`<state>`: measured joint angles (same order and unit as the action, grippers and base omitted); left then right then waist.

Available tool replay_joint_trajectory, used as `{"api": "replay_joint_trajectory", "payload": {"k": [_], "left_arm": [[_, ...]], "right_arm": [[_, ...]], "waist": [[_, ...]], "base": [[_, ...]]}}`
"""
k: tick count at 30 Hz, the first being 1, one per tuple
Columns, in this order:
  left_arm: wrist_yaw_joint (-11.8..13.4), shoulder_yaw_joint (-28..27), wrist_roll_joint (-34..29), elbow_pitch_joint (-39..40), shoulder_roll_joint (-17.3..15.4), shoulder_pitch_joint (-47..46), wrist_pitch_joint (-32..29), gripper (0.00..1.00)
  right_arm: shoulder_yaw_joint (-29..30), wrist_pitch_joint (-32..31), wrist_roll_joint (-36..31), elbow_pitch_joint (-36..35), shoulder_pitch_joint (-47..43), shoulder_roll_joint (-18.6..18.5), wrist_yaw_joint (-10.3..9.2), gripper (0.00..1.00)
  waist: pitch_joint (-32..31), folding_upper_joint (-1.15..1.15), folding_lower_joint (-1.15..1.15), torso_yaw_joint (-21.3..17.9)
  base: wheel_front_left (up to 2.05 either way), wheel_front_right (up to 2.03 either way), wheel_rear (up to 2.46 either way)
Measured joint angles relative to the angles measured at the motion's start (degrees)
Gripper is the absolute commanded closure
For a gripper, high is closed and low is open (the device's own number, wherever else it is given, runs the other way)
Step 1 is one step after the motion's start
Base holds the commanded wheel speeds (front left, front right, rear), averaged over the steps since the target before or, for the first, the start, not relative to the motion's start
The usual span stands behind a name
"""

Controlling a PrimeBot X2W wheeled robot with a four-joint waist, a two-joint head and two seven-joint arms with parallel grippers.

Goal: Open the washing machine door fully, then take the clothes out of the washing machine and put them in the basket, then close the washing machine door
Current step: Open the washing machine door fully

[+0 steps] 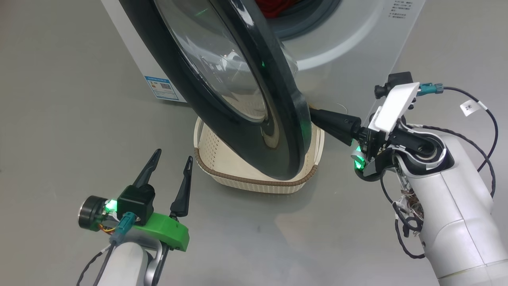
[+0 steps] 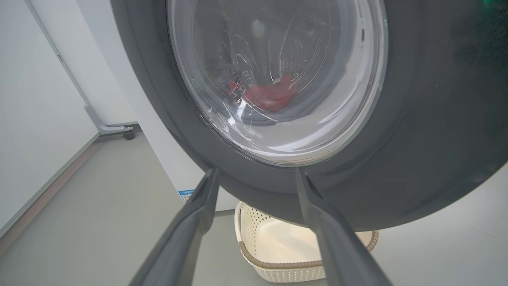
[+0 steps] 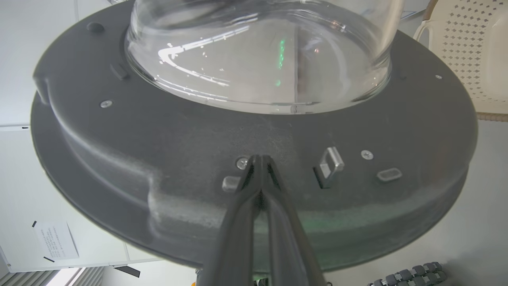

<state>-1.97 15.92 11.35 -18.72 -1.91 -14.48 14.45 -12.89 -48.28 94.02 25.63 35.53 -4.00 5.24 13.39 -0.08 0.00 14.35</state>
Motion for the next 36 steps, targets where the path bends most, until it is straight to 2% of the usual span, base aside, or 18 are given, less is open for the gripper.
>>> {"api": "replay_joint_trajectory", "payload": {"k": [7,16,21,28,36], "left_arm": [[0.0,0.1,-0.3,-0.2,0.0,0.7,0.0,0.00],[0.0,0.0,-0.3,-0.2,0.0,1.9,0.0,0.00],[0.0,-0.2,-0.4,0.1,0.0,1.9,0.0,0.00],[0.0,-1.4,-0.4,0.5,0.0,2.2,0.0,0.00],[0.2,-2.2,-0.4,0.6,-0.1,3.1,0.0,0.00]], "right_arm": [[-3.6,-0.4,1.3,-0.8,-2.2,0.2,0.48,1.00],[-11.4,0.0,7.4,-3.4,-4.5,0.4,0.75,1.00],[-13.1,1.6,7.9,-4.1,-4.6,0.3,0.75,1.00],[-13.2,4.9,9.0,-4.1,-5.4,0.4,0.75,1.00],[-6.6,12.0,9.4,-4.0,-7.8,0.5,1.24,1.00]], "waist": [[-1.7,0.00,0.00,0.3],[-3.8,0.00,0.00,0.9],[-4.2,0.00,0.00,0.8],[-4.6,0.00,0.00,0.0],[-5.4,0.00,0.00,-2.0]], "base": [[0.00,0.00,0.00],[0.00,0.00,0.00],[0.00,0.00,0.00],[0.00,0.00,0.00],[0.00,0.00,0.00]]}}
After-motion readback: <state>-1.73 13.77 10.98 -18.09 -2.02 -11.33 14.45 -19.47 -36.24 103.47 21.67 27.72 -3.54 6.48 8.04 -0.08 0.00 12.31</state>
